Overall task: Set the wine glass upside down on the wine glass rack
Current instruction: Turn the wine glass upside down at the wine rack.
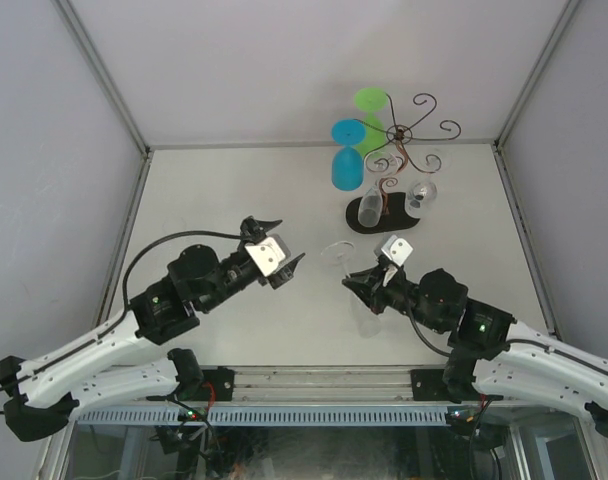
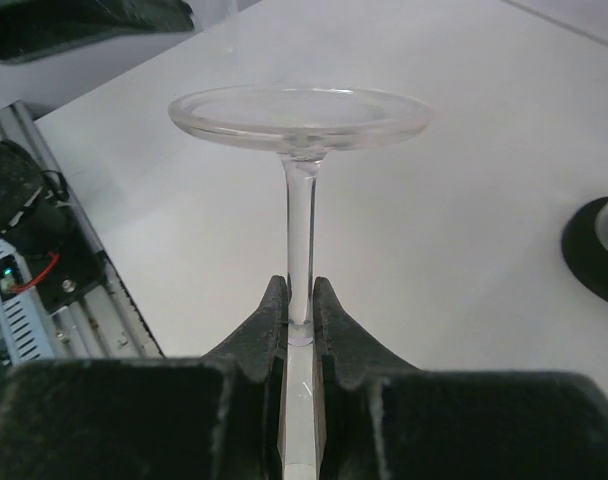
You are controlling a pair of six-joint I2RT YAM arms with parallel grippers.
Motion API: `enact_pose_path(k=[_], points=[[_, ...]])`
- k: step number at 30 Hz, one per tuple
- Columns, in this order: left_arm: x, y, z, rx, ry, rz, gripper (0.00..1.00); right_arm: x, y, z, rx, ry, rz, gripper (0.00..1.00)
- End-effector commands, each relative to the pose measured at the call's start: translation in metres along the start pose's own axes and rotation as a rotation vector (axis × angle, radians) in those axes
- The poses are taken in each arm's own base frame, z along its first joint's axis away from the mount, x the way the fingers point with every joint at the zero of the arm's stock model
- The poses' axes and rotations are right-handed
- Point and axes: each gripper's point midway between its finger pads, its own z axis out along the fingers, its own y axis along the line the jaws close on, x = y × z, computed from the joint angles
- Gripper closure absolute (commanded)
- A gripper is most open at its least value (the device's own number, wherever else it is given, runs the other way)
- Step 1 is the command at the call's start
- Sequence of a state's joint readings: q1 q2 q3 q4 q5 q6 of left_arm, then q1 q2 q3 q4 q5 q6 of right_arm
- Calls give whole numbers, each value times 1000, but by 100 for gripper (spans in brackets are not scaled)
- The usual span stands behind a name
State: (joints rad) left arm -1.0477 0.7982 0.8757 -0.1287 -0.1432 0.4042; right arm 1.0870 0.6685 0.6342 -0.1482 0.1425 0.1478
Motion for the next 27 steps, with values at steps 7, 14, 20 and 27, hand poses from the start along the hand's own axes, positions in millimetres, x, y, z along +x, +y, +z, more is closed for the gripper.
enact_pose_path(k=[7,14,20,27], points=[[-54,56,-28,-216,-55,-296,21,-83,-54,-51,227,-261,-193,100],[-17,58,-46,-307,3,-356,17,-138,-71,-111,334,-363,-326,100],[-4,53,-41,-299,62,-342,17,-182,-96,-150,527,-430,-440,100],[11,54,-38,-318,116,-349,17,-220,-129,-170,800,-374,-646,100]])
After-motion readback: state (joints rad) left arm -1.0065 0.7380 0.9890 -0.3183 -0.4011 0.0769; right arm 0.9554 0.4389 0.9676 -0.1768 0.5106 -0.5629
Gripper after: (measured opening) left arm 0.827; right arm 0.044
